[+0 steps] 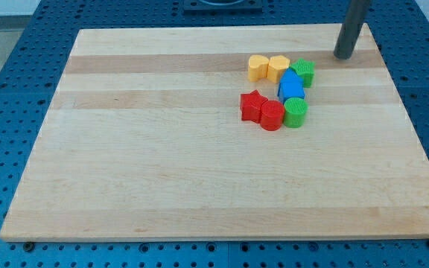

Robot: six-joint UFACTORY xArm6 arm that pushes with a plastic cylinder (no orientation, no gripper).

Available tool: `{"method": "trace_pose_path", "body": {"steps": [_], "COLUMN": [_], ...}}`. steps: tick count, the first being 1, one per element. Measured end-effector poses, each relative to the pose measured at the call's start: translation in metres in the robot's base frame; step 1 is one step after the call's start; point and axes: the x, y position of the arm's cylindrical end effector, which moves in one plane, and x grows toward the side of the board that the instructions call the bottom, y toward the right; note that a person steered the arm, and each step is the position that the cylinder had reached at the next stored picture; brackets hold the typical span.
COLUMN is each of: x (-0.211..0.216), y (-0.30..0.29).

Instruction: Slightly push the heart to the right

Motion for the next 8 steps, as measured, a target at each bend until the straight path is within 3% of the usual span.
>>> {"method": "trace_pose_path", "body": {"steps": [2,5,8], "x": [-0.035,-0.033,0.028], "y": [-0.045,-0.173,-0.219]}}
